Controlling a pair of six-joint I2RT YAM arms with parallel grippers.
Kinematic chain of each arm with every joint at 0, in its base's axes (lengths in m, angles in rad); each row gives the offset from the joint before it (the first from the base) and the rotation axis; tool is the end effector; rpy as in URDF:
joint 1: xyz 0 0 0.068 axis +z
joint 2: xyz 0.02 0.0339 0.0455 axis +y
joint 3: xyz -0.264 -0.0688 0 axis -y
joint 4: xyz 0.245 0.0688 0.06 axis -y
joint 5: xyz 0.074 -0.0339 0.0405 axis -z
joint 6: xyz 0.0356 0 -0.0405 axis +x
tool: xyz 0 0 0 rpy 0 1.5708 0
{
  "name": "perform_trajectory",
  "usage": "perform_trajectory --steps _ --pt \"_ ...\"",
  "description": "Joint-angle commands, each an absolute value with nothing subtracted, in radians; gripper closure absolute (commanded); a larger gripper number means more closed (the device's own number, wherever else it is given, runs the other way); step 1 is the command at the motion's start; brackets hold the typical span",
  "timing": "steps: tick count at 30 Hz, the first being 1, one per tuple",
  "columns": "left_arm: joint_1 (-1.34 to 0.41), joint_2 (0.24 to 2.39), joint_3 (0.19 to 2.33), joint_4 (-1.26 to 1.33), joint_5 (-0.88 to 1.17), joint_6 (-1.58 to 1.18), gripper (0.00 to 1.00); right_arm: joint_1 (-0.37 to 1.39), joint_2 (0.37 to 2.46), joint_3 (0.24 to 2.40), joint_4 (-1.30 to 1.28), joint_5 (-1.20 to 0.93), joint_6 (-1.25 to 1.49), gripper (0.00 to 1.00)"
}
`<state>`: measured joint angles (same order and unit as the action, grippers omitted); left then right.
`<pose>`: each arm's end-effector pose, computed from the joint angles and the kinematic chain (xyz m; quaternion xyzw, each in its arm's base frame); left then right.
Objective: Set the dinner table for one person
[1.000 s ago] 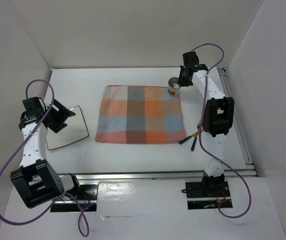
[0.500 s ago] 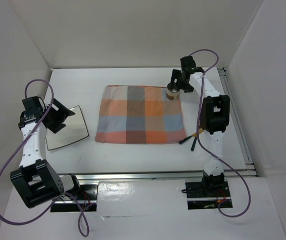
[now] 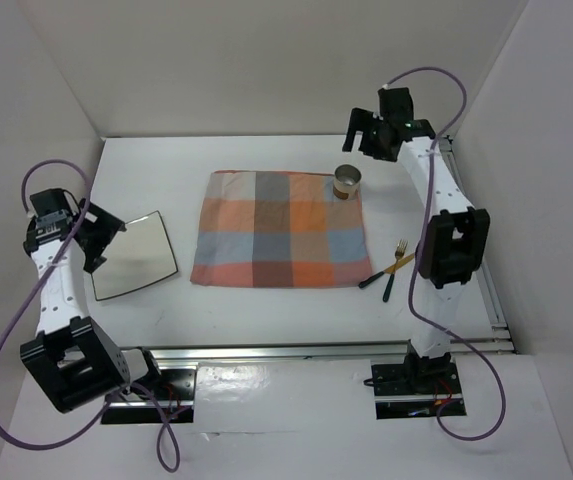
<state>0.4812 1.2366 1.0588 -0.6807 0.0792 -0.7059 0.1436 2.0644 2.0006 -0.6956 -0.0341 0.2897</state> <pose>0.2289 0.1163 0.2957 -0.5124 0.7841 -0.0759 0.3420 0.4678 0.0689 0.3148 0.0603 0.9167 0.1001 0.3820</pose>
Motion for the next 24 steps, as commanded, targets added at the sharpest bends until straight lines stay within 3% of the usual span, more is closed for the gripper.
perform_trajectory --steps 1,7,11,16,24 --pt "0.575 1.201 1.033 -0.683 0.047 -0.673 0.0 0.146 1.895 1.967 -0.657 -0.11 0.293 0.0" --pt "0.71 1.175 0.875 -0.583 0.26 -0.649 0.0 0.155 1.815 1.859 -0.62 -0.24 0.302 0.0" --pt "0.878 1.141 0.753 -0.477 0.416 -0.672 0.1 0.19 1.769 1.781 -0.598 -0.27 0.311 0.0" --pt "0.957 1.141 0.696 -0.434 0.369 -0.681 0.14 0.215 1.747 1.752 -0.598 -0.27 0.302 0.0" --pt "0.968 1.117 0.653 -0.42 0.268 -0.666 0.07 0.244 1.766 1.761 -0.617 -0.261 0.302 0.0"
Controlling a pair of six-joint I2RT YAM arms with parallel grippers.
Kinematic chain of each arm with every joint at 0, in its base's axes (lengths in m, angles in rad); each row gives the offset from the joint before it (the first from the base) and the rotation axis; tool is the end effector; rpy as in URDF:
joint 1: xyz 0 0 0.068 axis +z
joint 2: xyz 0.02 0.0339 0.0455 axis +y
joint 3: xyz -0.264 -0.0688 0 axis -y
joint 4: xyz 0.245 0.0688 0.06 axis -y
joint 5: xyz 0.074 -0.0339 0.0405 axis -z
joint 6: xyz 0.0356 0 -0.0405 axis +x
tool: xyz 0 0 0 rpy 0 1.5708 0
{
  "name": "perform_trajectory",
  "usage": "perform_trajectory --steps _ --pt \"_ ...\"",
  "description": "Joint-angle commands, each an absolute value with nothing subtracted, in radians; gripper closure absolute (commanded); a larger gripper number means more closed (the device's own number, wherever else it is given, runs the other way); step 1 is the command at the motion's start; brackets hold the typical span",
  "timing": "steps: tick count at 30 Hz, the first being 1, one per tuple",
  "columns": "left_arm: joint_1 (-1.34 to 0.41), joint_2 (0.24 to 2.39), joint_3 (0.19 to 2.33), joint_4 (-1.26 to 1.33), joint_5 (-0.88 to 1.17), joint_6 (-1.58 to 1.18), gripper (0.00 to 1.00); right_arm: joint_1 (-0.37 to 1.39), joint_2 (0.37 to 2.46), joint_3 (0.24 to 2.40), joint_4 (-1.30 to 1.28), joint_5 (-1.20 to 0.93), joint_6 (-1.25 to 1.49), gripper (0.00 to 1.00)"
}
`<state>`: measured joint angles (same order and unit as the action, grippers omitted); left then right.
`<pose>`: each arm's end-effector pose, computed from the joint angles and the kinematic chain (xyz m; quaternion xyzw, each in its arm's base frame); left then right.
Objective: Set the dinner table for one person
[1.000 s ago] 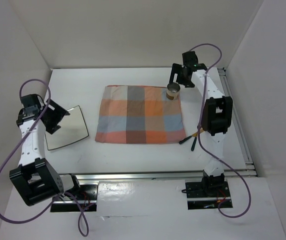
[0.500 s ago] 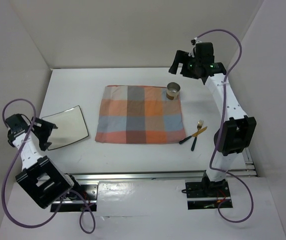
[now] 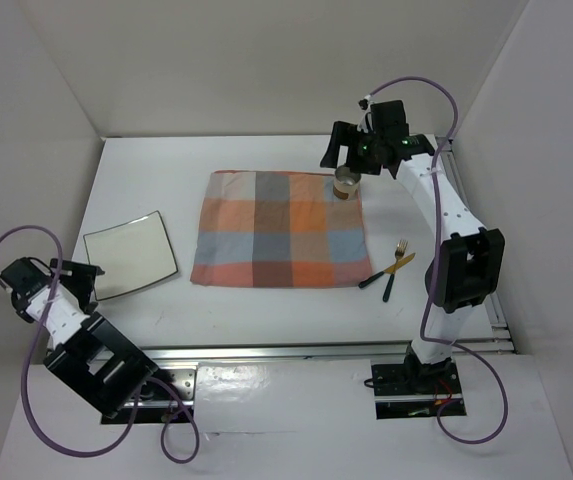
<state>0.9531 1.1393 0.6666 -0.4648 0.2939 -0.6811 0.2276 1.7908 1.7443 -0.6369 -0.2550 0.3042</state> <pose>0.1352 0.1726 0.2081 -0.6542 0.6766 -0.0961 0.3240 0.3967 0.1011 0.3512 -0.0202 0.8973 0.2227 0.3807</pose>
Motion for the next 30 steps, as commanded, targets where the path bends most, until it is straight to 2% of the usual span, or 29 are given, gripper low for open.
perform_trajectory --steps 1,11,17,21,30 --pt "0.968 1.126 0.641 -0.408 0.285 -0.666 0.07 0.244 1.766 1.761 -0.617 -0.261 0.302 0.0" --pt "0.968 1.181 0.588 -0.313 0.256 -0.695 0.08 0.273 1.766 1.752 -0.626 -0.242 0.302 0.0" --pt "0.968 1.216 0.543 -0.221 0.293 -0.686 0.01 0.273 1.766 1.743 -0.626 -0.242 0.302 0.0" --pt "0.968 1.216 0.497 -0.141 0.342 -0.695 0.01 0.284 1.775 1.743 -0.626 -0.242 0.302 0.0" --pt "0.968 1.218 0.404 0.057 0.483 -0.716 0.09 0.293 1.793 1.743 -0.626 -0.252 0.302 0.0"
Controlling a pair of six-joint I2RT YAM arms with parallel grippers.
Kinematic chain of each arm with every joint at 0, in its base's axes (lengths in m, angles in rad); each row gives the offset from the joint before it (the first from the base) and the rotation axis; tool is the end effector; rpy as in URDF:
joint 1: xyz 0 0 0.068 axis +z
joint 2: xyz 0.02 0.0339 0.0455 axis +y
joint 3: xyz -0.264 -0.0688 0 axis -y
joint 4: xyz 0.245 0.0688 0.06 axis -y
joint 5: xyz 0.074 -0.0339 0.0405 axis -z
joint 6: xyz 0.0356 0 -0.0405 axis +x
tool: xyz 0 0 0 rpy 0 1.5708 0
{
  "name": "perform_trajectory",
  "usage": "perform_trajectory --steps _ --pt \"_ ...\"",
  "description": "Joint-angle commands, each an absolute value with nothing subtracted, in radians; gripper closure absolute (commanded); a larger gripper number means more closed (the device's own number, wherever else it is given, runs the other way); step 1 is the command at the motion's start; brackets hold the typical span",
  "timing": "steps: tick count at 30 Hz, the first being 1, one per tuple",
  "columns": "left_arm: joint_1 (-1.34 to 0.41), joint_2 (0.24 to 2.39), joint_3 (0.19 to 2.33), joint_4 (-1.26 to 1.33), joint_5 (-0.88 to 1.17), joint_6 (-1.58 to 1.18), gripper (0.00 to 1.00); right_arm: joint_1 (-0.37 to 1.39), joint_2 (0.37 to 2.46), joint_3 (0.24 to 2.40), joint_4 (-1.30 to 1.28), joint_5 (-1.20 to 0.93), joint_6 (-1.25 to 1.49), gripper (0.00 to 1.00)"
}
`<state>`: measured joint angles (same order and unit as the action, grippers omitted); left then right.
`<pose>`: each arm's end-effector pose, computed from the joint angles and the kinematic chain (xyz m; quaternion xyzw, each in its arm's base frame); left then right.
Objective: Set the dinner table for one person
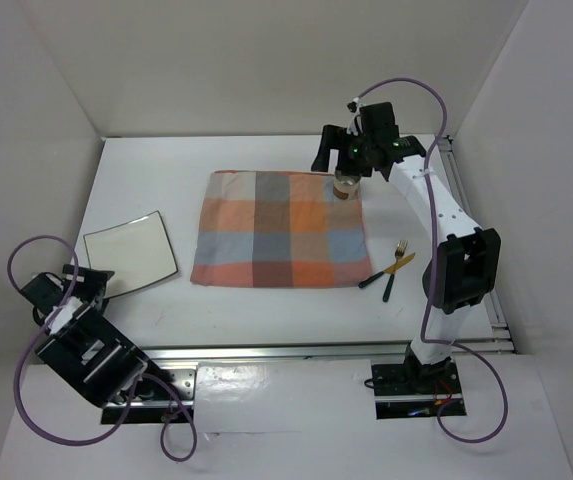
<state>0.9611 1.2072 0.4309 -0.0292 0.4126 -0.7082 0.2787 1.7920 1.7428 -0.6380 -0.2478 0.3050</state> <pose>0.1359 0.1696 0.1545 -0.6215 0.6663 -0.1424 0.3865 0.3913 0.1210 0.3501 -0.0410 0.8977 0.2291 0.3742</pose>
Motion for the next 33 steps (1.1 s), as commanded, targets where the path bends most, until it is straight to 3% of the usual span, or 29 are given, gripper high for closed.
perform_trajectory --steps 1,12,20,24,33 --pt "0.968 1.229 0.403 0.083 0.494 -0.716 0.11 0.293 1.793 1.743 -0.626 -0.252 0.302 0.0" --pt "0.911 1.327 0.371 0.248 0.592 -0.747 0.17 0.302 1.802 1.743 -0.626 -0.241 0.302 0.0" --pt "0.911 1.434 0.38 0.307 0.63 -0.765 0.12 0.313 1.812 1.743 -0.626 -0.241 0.302 0.0" --pt "0.911 1.434 0.38 0.296 0.585 -0.776 0.06 0.313 1.821 1.743 -0.626 -0.25 0.302 0.0" --pt "0.911 1.401 0.41 0.221 0.456 -0.767 0.11 0.322 1.85 1.743 -0.606 -0.27 0.302 0.0"
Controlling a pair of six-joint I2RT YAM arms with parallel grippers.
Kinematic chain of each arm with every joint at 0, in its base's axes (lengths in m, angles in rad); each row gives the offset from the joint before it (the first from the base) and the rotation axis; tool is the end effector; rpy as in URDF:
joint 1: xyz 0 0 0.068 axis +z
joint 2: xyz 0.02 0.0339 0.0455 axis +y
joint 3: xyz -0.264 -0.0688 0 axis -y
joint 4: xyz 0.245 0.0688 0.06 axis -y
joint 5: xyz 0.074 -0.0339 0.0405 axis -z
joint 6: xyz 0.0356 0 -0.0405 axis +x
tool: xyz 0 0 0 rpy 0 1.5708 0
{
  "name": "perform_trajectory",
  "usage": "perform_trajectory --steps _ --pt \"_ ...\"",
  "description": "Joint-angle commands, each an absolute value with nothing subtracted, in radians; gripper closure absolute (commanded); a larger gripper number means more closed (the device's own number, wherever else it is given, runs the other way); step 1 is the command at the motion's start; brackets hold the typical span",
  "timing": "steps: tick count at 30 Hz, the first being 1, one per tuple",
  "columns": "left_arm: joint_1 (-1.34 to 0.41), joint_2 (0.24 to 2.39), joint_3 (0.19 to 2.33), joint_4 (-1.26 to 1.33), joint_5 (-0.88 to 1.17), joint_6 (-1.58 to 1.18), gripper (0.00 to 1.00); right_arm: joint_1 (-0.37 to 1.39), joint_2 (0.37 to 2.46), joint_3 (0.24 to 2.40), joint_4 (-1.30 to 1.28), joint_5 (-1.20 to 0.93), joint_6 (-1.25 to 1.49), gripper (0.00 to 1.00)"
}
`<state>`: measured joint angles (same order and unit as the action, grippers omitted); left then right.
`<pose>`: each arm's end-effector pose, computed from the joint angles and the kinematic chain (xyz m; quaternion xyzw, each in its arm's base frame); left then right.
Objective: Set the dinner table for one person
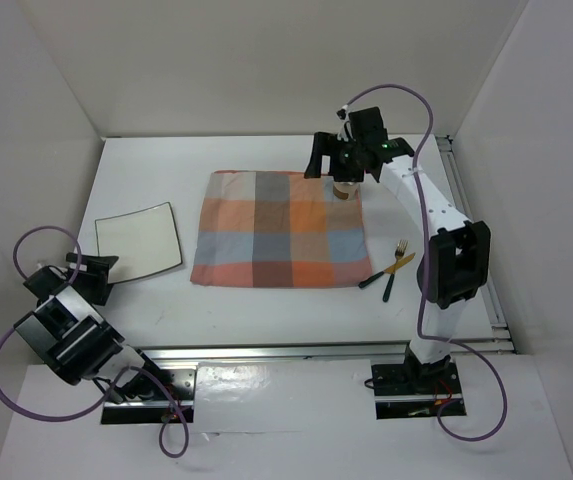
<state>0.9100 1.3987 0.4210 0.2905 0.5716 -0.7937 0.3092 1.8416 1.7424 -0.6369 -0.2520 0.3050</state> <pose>0.1636 0.1791 0.1380 -0.5733 0.6619 -0.2306 0.4243 0.3981 0.1365 0.3305 -0.0528 0.9068 0.2311 0.3486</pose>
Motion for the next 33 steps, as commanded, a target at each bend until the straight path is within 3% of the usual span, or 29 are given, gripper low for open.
perform_trajectory --steps 1,7,10,12,13,14,22,25,33 --pt "0.911 1.413 0.41 0.221 0.446 -0.767 0.11 0.322 1.85 1.743 -0.597 -0.27 0.302 0.0" --pt "0.911 1.459 0.41 0.279 0.459 -0.776 0.17 0.322 1.871 1.752 -0.597 -0.291 0.302 0.0" --pt "0.911 1.459 0.41 0.293 0.468 -0.776 0.36 0.322 1.882 1.752 -0.597 -0.291 0.302 0.0" --pt "0.911 1.459 0.41 0.304 0.468 -0.776 0.53 0.322 1.891 1.761 -0.597 -0.291 0.302 0.0" --pt "0.911 1.459 0.41 0.304 0.468 -0.785 0.69 0.322 1.891 1.761 -0.597 -0.291 0.302 0.0" --pt "0.911 1.459 0.41 0.304 0.468 -0.785 0.74 0.322 1.901 1.761 -0.597 -0.291 0.302 0.0" --pt "0.902 1.389 0.41 0.273 0.486 -0.785 0.87 0.342 1.91 1.782 -0.615 -0.281 0.302 0.0" --pt "0.893 1.335 0.419 0.23 0.495 -0.785 1.0 0.351 1.91 1.782 -0.615 -0.281 0.302 0.0" --pt "0.871 1.18 0.523 0.176 0.584 -0.81 1.0 0.36 1.91 1.801 -0.635 -0.252 0.293 0.0"
